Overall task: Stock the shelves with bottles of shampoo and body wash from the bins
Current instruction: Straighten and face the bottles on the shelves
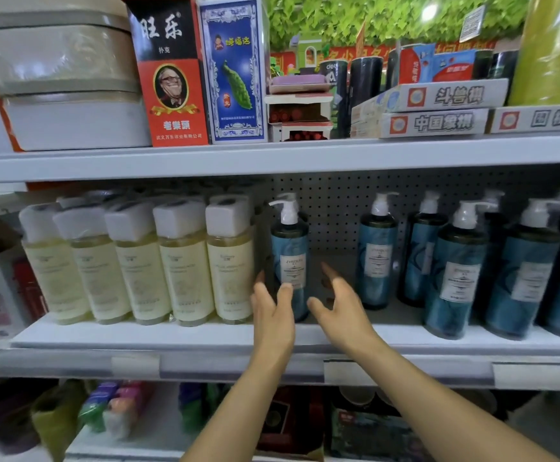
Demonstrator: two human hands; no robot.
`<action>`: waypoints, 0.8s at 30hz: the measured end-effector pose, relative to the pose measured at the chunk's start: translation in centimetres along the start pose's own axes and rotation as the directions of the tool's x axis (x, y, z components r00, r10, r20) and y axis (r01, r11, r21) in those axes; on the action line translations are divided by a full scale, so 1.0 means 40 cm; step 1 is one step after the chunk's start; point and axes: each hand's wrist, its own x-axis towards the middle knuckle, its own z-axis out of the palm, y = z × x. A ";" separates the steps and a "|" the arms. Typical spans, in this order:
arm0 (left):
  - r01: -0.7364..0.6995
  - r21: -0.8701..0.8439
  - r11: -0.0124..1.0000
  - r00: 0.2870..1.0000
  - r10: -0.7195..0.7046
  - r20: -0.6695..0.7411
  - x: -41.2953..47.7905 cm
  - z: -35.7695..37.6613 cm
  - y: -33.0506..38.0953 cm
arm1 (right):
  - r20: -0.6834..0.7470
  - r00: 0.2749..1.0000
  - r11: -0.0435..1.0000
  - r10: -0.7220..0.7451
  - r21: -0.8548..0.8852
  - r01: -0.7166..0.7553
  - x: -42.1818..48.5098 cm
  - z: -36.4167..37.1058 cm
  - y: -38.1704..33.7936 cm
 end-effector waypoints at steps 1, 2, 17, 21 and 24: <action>-0.050 0.051 0.997 0.998 0.052 -0.027 -0.025 0.011 -0.002 | -0.055 0.998 1.000 -0.017 0.001 0.017 -0.007 -0.009 0.009; -0.105 0.101 0.989 0.993 0.109 -0.038 -0.049 0.025 -0.005 | -0.107 0.994 0.999 -0.034 -0.004 0.034 -0.018 -0.019 0.014; -0.045 0.070 0.997 0.862 0.003 0.507 -0.179 0.379 0.062 | -0.649 0.758 0.998 0.065 0.037 -0.055 -0.120 -0.294 0.146; 0.052 0.117 0.992 0.809 -0.110 0.577 -0.184 0.420 0.089 | -0.461 0.849 0.964 0.258 0.187 -0.191 -0.118 -0.326 0.178; 0.049 0.093 0.994 0.833 -0.092 0.545 -0.183 0.415 0.091 | -0.454 0.857 0.968 0.243 0.172 -0.183 -0.119 -0.327 0.184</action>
